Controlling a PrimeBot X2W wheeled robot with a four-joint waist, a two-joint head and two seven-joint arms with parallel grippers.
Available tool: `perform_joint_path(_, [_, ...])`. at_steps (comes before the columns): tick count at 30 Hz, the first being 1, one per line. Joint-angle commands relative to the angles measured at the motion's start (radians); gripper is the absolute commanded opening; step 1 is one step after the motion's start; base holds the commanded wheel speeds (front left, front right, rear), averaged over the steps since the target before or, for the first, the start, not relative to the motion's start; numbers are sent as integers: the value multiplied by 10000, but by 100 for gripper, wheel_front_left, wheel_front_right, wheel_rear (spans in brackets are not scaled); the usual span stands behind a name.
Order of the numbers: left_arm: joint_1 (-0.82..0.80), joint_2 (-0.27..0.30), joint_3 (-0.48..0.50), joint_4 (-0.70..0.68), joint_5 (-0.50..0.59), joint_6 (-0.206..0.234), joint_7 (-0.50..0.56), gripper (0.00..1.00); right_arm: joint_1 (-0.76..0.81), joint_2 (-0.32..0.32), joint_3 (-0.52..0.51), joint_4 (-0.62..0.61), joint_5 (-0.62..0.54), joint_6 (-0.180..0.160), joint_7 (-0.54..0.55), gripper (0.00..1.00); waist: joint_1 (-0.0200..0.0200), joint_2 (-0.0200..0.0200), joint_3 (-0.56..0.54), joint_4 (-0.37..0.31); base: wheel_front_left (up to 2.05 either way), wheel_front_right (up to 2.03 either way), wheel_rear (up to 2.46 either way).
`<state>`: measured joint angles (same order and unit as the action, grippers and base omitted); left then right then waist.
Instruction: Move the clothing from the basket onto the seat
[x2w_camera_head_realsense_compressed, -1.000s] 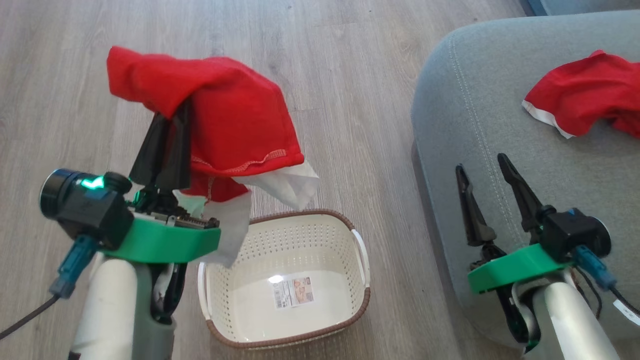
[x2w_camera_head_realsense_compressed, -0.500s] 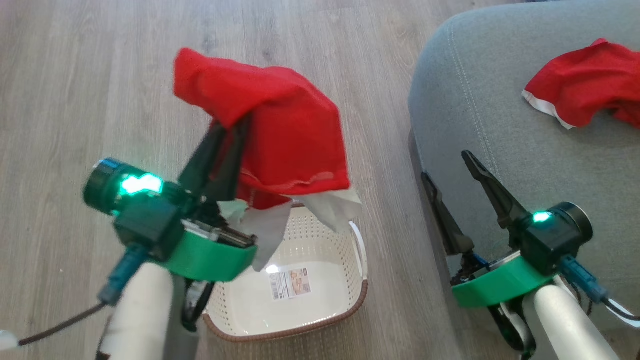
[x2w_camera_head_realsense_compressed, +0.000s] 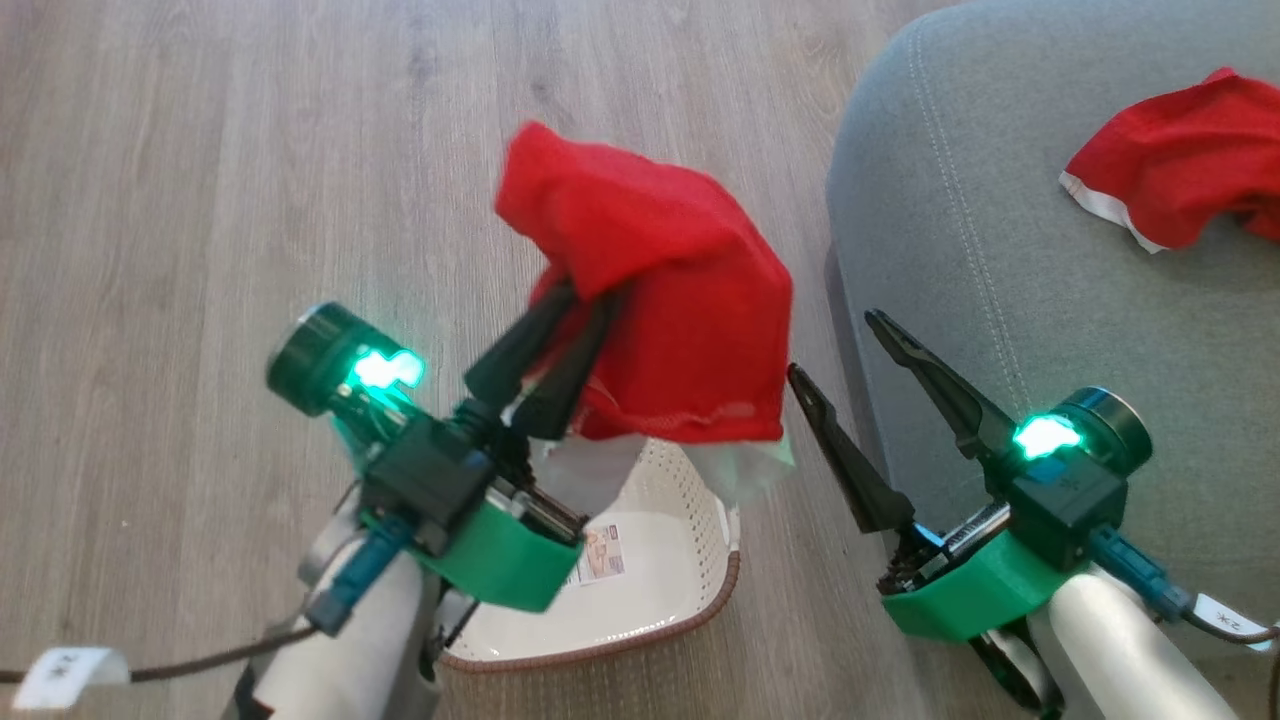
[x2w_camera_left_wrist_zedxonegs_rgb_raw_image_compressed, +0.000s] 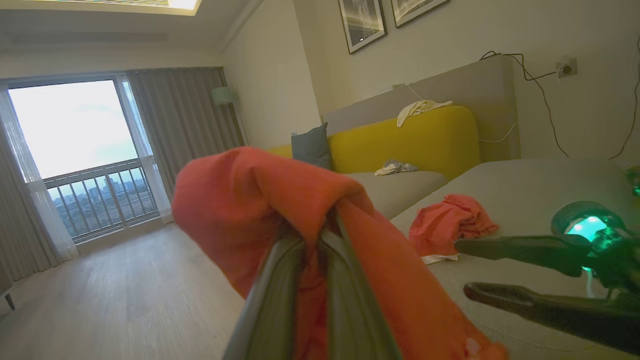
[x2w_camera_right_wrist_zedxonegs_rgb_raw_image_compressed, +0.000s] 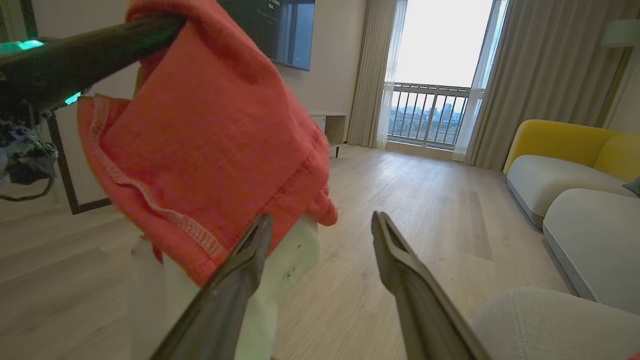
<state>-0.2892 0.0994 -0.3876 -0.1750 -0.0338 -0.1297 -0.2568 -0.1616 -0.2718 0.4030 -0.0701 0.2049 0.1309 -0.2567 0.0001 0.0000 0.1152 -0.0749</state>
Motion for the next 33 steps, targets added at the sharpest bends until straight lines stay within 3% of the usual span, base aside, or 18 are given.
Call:
perform_joint_path(1, [-530, 224, 105, -399, 92, -7, -49, 0, -350, -185, 202, -382, 21, -2, -51, 100, -1, 0, 26, 15, 0, 0, 0])
perform_joint_path(10, [-887, 923, -1412, -449, 247, -8, -49, 0, -691, -581, 810, -112, -191, -2, -51, 100, -1, 0, 142, 31, 0, 0, 0])
perform_joint_path(18, [-1168, 1386, -2385, -182, 292, -9, -49, 0, -1234, -1188, 1989, 133, -509, -2, -51, 100, -1, 0, 199, 19, 0, 0, 0])
perform_joint_path(33, [-1346, 1444, -3197, 186, 77, -9, -49, 0, -2391, -1558, 4091, 720, -1654, -2, -51, 100, -1, 0, 105, 116, 0, 0, 0])
